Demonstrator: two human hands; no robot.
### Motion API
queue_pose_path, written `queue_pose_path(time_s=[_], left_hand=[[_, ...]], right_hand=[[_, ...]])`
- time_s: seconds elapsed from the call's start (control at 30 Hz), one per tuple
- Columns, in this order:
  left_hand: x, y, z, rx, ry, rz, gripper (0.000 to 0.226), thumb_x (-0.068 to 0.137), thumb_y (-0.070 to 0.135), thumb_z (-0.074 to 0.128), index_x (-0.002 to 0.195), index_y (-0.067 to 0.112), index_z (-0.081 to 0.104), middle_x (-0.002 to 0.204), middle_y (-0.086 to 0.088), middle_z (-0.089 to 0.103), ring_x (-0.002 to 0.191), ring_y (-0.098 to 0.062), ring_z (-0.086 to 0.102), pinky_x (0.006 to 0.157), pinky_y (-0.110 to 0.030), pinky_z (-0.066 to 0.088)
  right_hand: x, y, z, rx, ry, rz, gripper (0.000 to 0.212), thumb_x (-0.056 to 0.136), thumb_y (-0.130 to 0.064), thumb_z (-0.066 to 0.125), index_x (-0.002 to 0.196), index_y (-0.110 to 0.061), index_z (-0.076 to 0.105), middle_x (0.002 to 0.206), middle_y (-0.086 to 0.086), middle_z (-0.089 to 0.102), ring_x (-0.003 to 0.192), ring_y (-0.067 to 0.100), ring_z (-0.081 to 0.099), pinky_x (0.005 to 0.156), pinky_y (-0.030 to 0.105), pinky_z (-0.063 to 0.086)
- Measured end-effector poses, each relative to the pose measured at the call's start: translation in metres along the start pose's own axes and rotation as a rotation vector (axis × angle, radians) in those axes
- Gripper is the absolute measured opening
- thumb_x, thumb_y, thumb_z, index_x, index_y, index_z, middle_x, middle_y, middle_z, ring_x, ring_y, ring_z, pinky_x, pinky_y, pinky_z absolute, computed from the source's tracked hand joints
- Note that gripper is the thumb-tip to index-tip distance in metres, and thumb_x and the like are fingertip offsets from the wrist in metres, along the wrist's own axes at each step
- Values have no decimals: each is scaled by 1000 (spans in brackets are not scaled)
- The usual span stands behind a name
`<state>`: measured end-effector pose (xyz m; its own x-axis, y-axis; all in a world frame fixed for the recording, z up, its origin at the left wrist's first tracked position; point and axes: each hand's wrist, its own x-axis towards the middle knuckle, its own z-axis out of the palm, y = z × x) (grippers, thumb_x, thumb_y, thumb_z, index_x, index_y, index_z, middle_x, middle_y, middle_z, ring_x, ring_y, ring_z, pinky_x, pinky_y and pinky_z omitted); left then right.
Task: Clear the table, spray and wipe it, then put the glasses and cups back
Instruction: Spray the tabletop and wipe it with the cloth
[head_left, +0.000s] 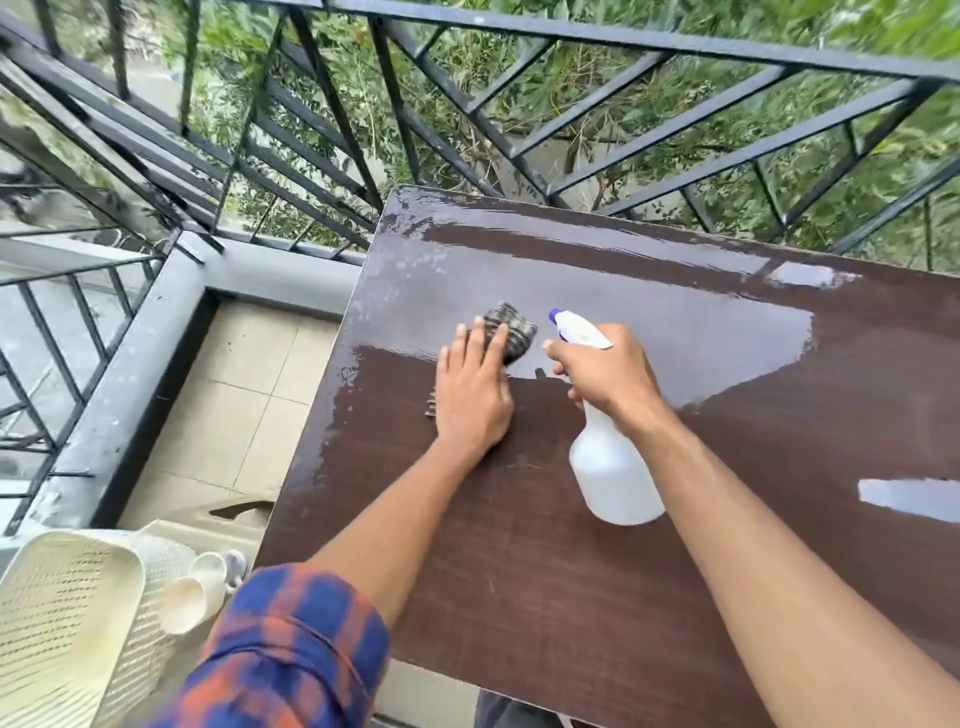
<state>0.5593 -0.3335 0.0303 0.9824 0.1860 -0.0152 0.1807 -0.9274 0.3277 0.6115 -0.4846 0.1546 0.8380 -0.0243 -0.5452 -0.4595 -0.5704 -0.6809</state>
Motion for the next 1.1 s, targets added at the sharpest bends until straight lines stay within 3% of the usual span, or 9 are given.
queue_pose_path(time_s=[0.13,0.23,0.4,0.5,0.63,0.8,0.9,1.0,1.1], left_hand=[[-33,49,11,-22,-59,136,56,96,30,45,150,22,40,159,-8,35,146,-31,31,116,-49,28],[-64,65,17,-8,-93,202,56,98,33,42,153,23,37,161,-8,31,148,-30,27,118,-49,26],[-111,55,15,-12,-111,225,55,98,27,44,152,23,38,161,-6,32,148,-29,28,117,-49,27],[-131,20,5,1,-74,120,56,97,23,45,153,23,37,161,-6,32,148,-30,28,117,-50,28],[-148,-57,-17,-13,15,-231,56,98,23,41,154,22,35,161,-12,31,147,-36,28,116,-56,28],[-188,-126,-39,-53,110,-522,55,100,16,44,154,17,32,159,-18,29,147,-38,26,120,-52,22],[-223,-117,-33,-40,161,-575,55,98,15,46,153,14,35,157,-20,32,145,-39,29,120,-51,22],[-252,-74,-19,-40,156,-614,55,99,17,47,153,16,35,161,-16,29,147,-36,26,121,-49,20],[-280,-8,1,-75,97,-428,56,97,17,49,152,18,37,161,-13,29,147,-35,28,117,-51,27]], right_hand=[[-11,27,-26,-13,48,13,24,71,-40,69,81,-18,73,75,11,78,71,32,71,83,54,64],[-19,46,-38,-53,60,35,35,66,-46,68,79,-13,71,81,11,78,71,35,71,81,52,64],[-46,65,-36,-92,13,33,35,74,-44,71,81,-10,69,83,12,77,79,40,75,79,45,62],[-64,69,-24,-91,-54,-6,33,76,-42,71,87,-11,71,82,11,77,77,40,75,77,45,62],[-88,76,-1,-70,-136,-39,24,81,-40,73,78,-16,69,68,-2,67,70,33,70,80,47,62],[-108,89,16,-139,-176,-85,20,84,-38,73,76,-20,71,64,-5,65,80,36,76,82,44,61],[-120,95,22,-157,-189,-124,10,81,-39,73,71,-37,71,63,-6,64,83,37,76,84,47,63],[-128,103,23,-156,-190,-112,15,79,-40,72,76,-26,73,65,-4,65,81,37,76,84,48,64],[-133,112,17,-151,-173,-93,19,80,-38,73,79,-20,74,74,-1,71,84,37,75,86,49,63]])
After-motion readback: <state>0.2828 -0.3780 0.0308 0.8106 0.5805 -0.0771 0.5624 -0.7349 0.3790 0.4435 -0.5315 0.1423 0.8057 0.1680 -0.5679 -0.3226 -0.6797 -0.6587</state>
